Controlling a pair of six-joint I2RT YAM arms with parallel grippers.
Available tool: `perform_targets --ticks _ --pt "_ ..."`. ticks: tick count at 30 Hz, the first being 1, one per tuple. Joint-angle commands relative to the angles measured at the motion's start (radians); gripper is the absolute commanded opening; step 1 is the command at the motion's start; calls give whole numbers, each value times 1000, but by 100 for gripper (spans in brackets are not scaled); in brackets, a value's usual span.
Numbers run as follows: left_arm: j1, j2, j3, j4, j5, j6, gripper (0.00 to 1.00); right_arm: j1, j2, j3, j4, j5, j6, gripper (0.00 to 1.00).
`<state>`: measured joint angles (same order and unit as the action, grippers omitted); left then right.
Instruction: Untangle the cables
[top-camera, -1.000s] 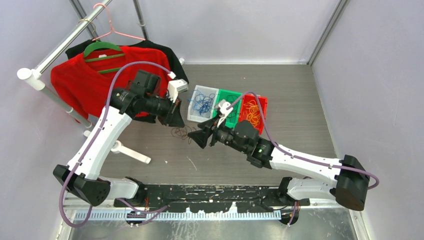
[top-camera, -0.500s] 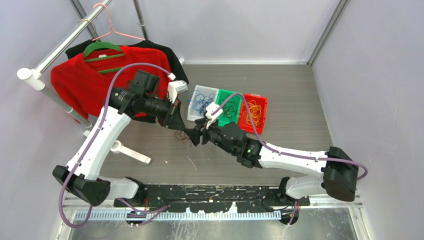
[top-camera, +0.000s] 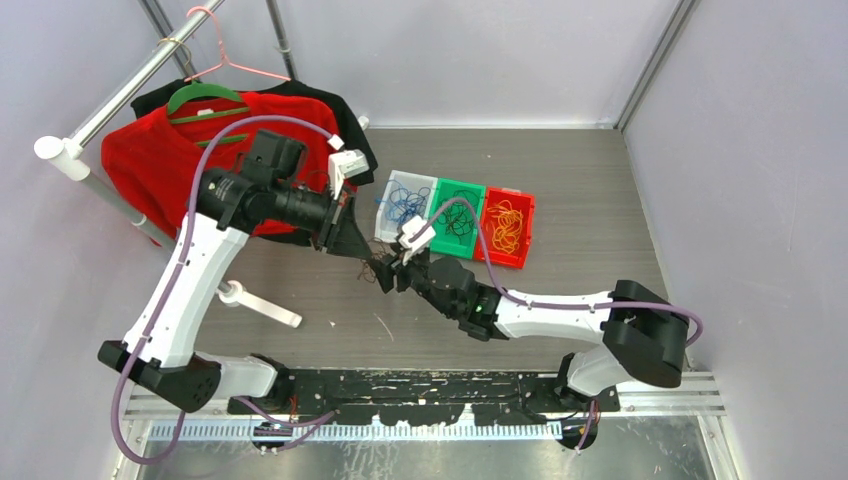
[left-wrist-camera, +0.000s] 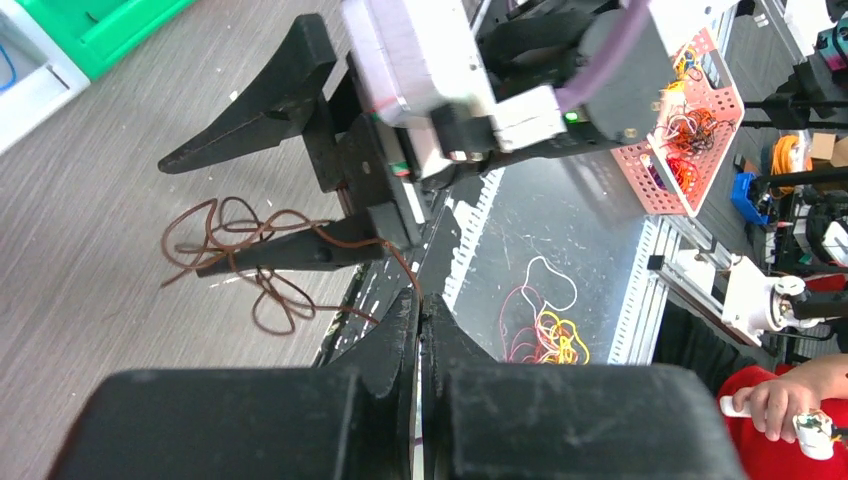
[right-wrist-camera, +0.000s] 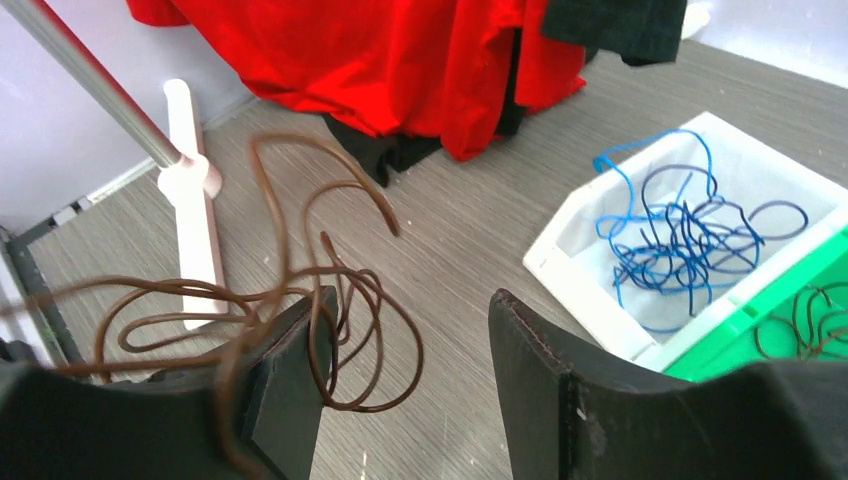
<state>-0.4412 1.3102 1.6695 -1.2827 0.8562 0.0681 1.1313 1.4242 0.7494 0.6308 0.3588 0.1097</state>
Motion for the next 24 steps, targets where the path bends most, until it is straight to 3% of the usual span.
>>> perform_targets --ticks 1,20,24 --pt "2 -16 94 -56 60 17 0 1 -22 -77 113 70 22 62" --pt "13 -5 349 -156 -46 72 0 -1 -273 -427 133 223 175 49" --pt "13 -32 230 -100 -79 79 0 -1 -303 -439 106 220 196 48"
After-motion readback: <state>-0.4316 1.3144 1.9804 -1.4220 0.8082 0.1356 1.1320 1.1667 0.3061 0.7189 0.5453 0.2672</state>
